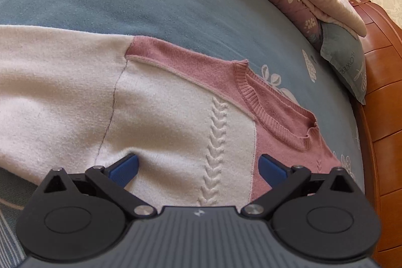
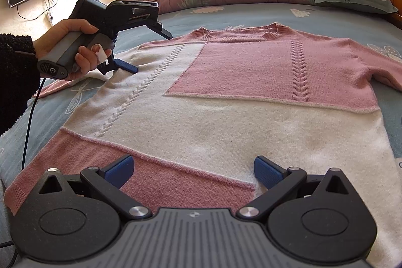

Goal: Fold clothes

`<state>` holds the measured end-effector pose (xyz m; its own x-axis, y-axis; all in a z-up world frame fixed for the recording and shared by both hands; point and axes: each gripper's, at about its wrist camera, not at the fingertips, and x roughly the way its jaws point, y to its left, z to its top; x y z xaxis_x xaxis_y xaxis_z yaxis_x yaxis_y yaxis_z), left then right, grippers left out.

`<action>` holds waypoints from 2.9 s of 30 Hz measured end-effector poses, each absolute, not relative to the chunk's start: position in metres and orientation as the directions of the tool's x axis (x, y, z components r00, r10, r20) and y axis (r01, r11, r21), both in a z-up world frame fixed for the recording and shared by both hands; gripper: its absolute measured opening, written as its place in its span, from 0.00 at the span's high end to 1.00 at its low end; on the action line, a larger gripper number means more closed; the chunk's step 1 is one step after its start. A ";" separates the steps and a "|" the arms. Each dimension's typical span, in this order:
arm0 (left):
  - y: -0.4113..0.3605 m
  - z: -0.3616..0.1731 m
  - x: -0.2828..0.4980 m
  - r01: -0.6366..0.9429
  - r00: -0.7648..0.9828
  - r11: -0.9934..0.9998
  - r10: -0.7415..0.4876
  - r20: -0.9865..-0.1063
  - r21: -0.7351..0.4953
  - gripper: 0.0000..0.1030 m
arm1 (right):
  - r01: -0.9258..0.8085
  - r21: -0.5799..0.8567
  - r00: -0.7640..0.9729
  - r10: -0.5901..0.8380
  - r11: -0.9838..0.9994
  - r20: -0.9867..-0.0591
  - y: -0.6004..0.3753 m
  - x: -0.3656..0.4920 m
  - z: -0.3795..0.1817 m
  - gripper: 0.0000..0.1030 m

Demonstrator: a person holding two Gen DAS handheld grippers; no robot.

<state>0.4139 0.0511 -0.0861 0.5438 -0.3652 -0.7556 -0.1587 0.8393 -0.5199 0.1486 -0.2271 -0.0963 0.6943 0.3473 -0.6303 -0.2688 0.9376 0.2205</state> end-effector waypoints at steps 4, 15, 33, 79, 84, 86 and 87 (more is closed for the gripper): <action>0.059 -0.086 0.436 -0.211 0.547 0.839 -0.324 -0.772 -0.501 0.01 | -0.277 0.208 0.694 0.345 0.938 -0.632 -0.226 0.147 -0.096 0.00; 0.062 -0.093 0.474 -0.218 0.546 0.840 -0.317 -0.776 -0.496 0.01 | -0.282 0.237 0.692 0.368 0.930 -0.621 -0.231 0.147 -0.096 0.00; 0.062 -0.076 0.500 -0.185 0.572 0.886 -0.254 -0.780 -0.424 0.01 | -0.297 0.202 0.691 0.356 0.933 -0.630 -0.227 0.146 -0.097 0.00; 0.347 -0.072 0.373 -0.418 0.689 0.685 -0.189 -0.700 -0.597 0.02 | -0.222 0.057 0.711 0.202 0.973 -0.673 -0.198 0.158 -0.099 0.00; 0.376 -0.071 0.359 -0.423 0.688 0.658 -0.215 -0.693 -0.623 0.02 | -0.218 0.043 0.715 0.189 0.975 -0.673 -0.195 0.159 -0.100 0.00; 0.383 -0.076 0.355 -0.430 0.678 0.670 -0.203 -0.707 -0.605 0.02 | -0.216 0.045 0.706 0.188 0.975 -0.683 -0.195 0.161 -0.098 0.00; 0.386 -0.077 0.353 -0.455 0.671 0.696 -0.142 -0.727 -0.556 0.02 | -0.215 0.047 0.701 0.187 0.975 -0.688 -0.195 0.162 -0.098 0.00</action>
